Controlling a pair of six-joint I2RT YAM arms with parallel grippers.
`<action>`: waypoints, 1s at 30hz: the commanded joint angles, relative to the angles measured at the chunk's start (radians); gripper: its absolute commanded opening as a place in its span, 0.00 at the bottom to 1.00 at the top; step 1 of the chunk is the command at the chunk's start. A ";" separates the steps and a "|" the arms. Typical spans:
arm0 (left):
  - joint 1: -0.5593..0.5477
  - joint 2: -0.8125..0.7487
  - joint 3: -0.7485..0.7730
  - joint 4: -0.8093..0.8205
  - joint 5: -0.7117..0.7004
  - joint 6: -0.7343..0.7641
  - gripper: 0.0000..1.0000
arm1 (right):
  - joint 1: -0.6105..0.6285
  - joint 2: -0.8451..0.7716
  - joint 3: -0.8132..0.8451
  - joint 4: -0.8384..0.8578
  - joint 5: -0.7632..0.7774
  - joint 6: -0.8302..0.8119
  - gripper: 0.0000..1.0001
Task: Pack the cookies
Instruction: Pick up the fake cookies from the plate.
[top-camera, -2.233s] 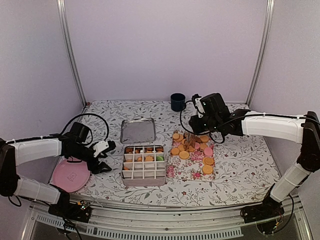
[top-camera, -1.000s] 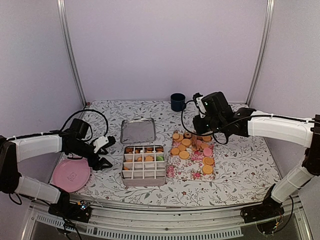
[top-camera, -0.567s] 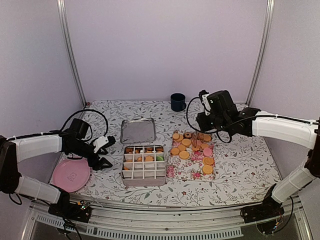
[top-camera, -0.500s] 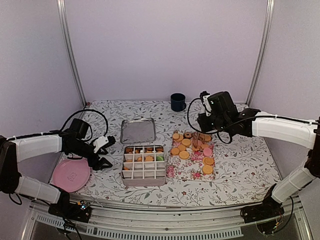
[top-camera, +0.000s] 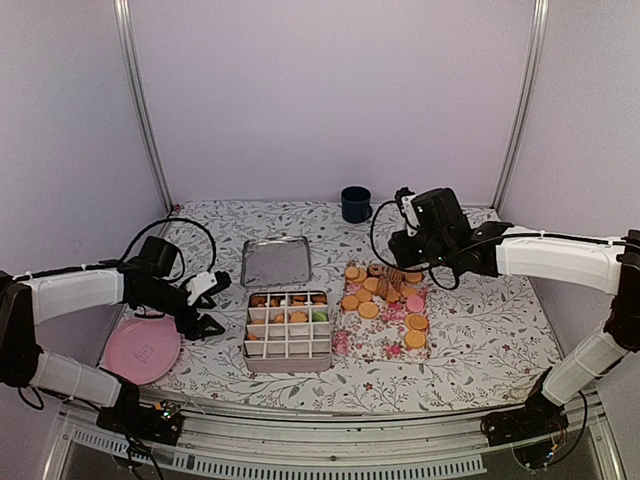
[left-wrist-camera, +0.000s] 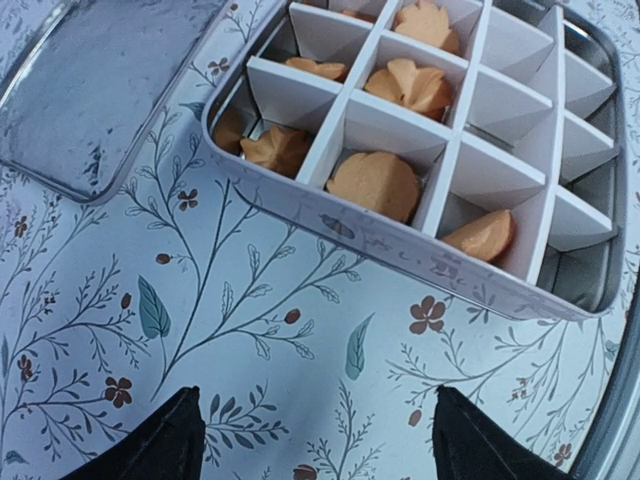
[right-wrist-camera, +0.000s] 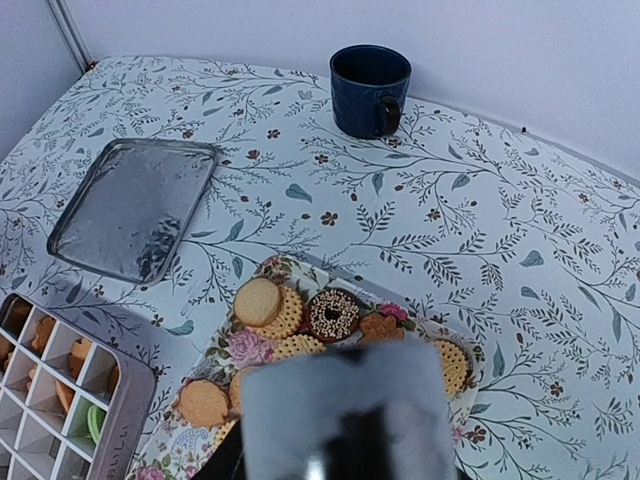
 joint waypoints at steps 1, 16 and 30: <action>0.010 -0.007 0.028 -0.012 0.008 0.004 0.79 | -0.005 0.012 -0.029 0.040 0.001 0.016 0.37; 0.010 -0.003 0.037 -0.014 0.011 -0.002 0.79 | -0.005 0.017 -0.049 0.024 0.008 0.005 0.27; 0.010 -0.006 0.036 -0.015 0.017 -0.004 0.79 | -0.006 -0.070 -0.008 0.015 0.047 -0.027 0.00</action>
